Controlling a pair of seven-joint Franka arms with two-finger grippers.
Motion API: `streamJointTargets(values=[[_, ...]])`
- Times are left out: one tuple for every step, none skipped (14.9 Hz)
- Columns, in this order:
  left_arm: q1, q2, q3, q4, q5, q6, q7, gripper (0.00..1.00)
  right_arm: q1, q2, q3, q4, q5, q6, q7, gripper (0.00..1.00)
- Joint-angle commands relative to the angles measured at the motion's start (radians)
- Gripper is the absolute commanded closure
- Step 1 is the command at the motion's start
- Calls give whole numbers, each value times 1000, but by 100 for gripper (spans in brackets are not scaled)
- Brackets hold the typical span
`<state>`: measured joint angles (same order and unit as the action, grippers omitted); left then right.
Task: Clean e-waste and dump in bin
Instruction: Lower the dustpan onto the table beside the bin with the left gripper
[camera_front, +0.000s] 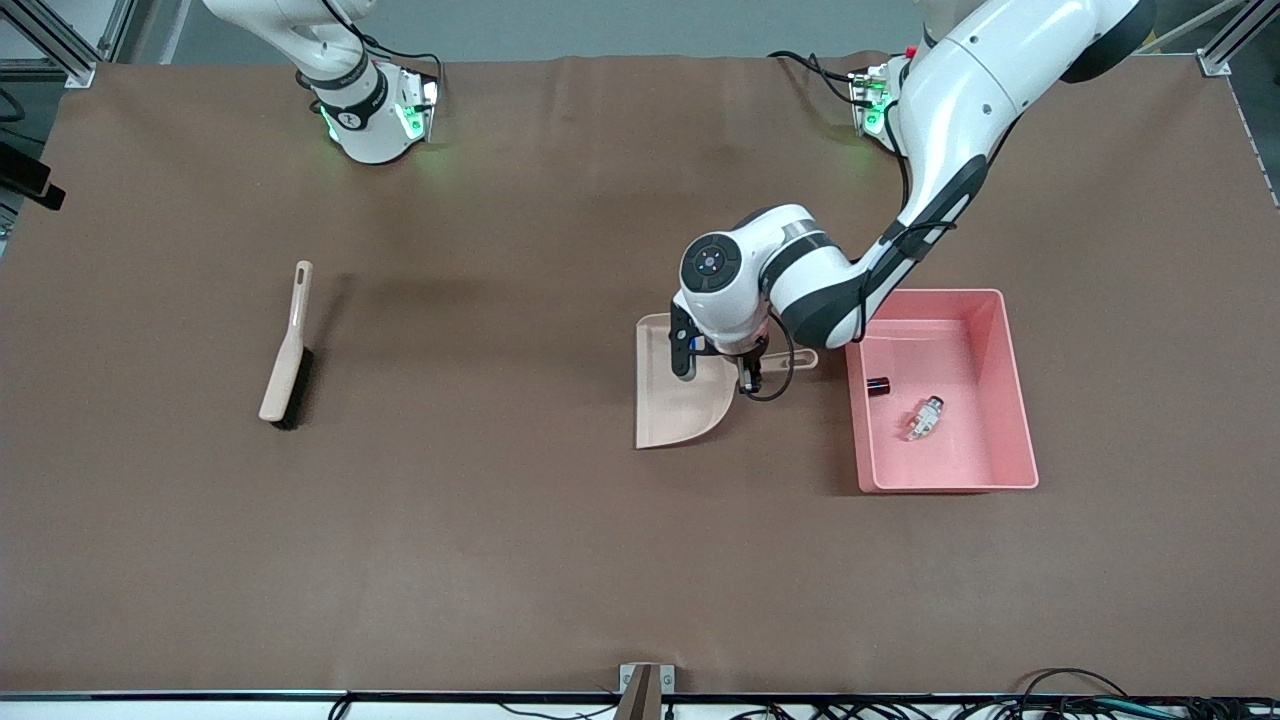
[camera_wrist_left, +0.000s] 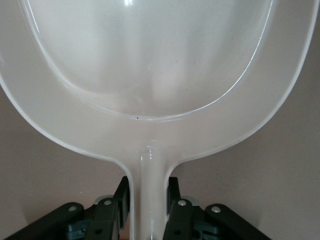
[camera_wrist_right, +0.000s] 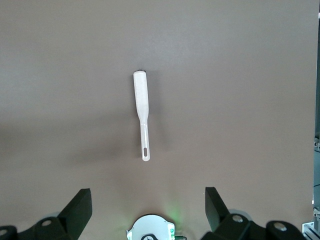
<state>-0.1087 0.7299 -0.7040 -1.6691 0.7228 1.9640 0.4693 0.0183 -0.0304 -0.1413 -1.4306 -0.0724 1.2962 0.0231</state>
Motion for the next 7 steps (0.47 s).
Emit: streamJointTargets(values=[[-12,5,1,25,20,-17,-17,75,-6,-14,6,3,-3,17,-26,0],[-12,5,1,25,21,-16,-21,74,-11,-14,8,-11,3,43,-28,0],[-14,5,1,22,23,-16,-26,74,-23,-14,18,-17,12,61,-29,0],[-14,5,1,20,33,-16,-26,74,-53,-14,57,-17,14,64,-29,0],[-12,5,1,16,49,-16,-23,74,-92,-14,112,-17,14,63,-28,0],[-12,5,1,14,56,-16,-17,74,-118,-14,147,-17,14,64,-25,0],[-12,5,1,9,56,-16,-15,74,-118,-14,155,-17,16,63,-14,0]])
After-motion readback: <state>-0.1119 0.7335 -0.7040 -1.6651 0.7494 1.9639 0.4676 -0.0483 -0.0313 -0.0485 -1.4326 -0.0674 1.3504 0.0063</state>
